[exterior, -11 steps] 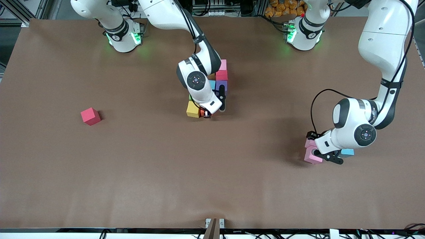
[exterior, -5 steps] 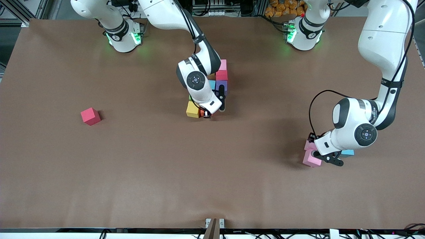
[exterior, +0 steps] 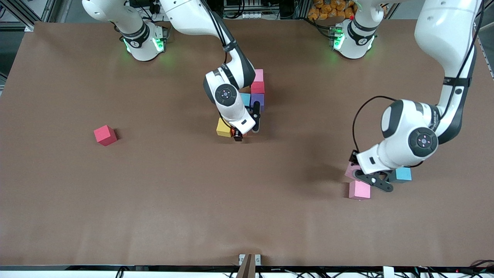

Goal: Form number 2 with 11 blocks
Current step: 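Grasp the top pink cube with the left gripper while the right holds orange, then lift the pink cube while the right gripper releases orange and withdraws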

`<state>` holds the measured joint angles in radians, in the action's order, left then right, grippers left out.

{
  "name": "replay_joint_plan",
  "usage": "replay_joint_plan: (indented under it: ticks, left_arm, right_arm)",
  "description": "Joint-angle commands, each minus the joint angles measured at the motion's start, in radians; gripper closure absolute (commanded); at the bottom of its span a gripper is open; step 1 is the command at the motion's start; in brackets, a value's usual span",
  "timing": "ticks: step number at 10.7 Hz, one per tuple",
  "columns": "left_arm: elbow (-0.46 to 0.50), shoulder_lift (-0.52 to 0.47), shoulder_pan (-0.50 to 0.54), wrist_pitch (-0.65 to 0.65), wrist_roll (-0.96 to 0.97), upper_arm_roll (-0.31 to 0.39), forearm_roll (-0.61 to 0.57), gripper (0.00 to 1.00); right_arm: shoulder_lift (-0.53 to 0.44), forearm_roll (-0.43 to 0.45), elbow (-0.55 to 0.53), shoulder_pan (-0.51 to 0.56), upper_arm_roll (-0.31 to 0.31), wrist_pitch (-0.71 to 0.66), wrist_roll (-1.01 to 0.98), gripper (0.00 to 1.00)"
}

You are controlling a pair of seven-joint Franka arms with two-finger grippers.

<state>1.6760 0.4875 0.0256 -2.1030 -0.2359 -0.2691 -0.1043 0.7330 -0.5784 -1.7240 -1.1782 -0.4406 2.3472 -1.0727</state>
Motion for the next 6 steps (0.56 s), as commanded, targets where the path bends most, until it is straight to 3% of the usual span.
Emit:
replay_joint_plan:
  ticks: [1, 4, 6]
  left_arm:
    - [0.001, -0.047, 0.004, 0.05, -0.01, -0.039, -0.023, 0.63]
    - [0.004, -0.063, 0.005, 0.07, -0.028, -0.102, -0.066, 0.62]
    - [0.007, -0.073, 0.007, 0.104, -0.027, -0.143, -0.072, 0.67]
  right_arm:
    - [-0.046, 0.009, -0.025, 0.003, -0.009, -0.015, -0.006, 0.0]
    - [-0.085, 0.009, -0.02, 0.009, -0.032, -0.078, -0.012, 0.0]
    - [-0.119, 0.009, -0.02, 0.023, -0.032, -0.12, -0.021, 0.0]
